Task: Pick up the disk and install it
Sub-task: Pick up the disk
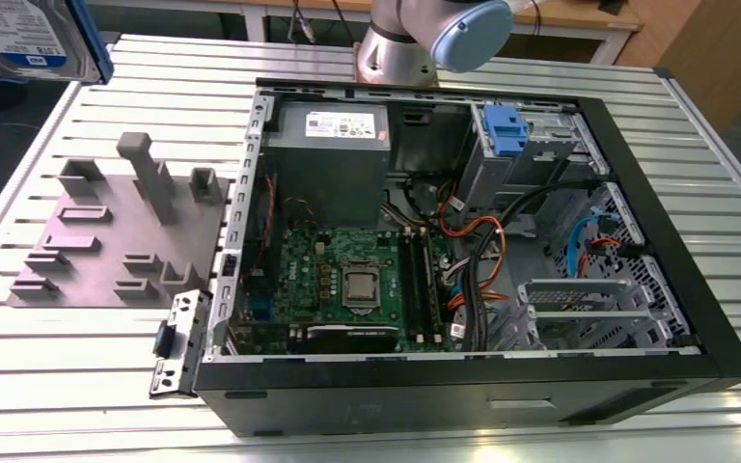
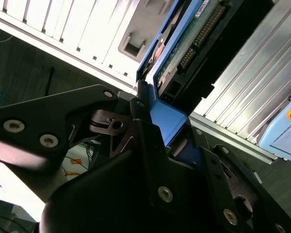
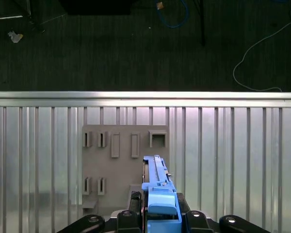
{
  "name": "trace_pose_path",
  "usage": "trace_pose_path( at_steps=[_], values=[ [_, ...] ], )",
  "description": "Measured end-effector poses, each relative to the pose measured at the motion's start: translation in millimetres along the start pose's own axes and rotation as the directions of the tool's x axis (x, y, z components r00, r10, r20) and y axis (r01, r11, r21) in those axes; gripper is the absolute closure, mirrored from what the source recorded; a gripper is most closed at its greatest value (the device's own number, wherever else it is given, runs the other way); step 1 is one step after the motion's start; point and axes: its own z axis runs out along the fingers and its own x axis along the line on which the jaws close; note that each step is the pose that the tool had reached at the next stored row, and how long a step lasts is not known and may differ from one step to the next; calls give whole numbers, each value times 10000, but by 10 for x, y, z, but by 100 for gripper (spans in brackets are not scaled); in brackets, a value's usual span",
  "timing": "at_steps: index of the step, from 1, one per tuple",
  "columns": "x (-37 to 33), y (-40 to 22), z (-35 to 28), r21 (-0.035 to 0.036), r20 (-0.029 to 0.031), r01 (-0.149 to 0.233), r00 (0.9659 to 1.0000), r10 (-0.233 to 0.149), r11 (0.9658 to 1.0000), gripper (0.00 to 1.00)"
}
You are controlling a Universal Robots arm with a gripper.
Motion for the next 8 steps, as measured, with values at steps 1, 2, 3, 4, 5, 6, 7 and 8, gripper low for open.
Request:
trace_pose_path(
  at_steps=[1, 2, 3, 4, 5, 6, 7, 8],
  values=[
    [4, -8, 0, 0, 0, 0, 10000, 0, 10000, 64],
    [7, -16, 0, -2, -1, 0, 10000, 0, 10000, 64],
    [9, -28, 0, -1, -1, 0, 10000, 0, 10000, 64],
    [12, -41, 1, -1, 0, -1, 10000, 1, 10000, 64],
    [14, -54, 1, -1, -1, -1, 10000, 1, 10000, 64],
    [16, -67, 1, -1, -1, 0, 10000, 0, 10000, 64],
    [18, -80, 2, 0, 0, 0, 10000, 0, 10000, 64],
    [20, -95, 2, -1, 0, -1, 10000, 1, 10000, 64]
  ],
)
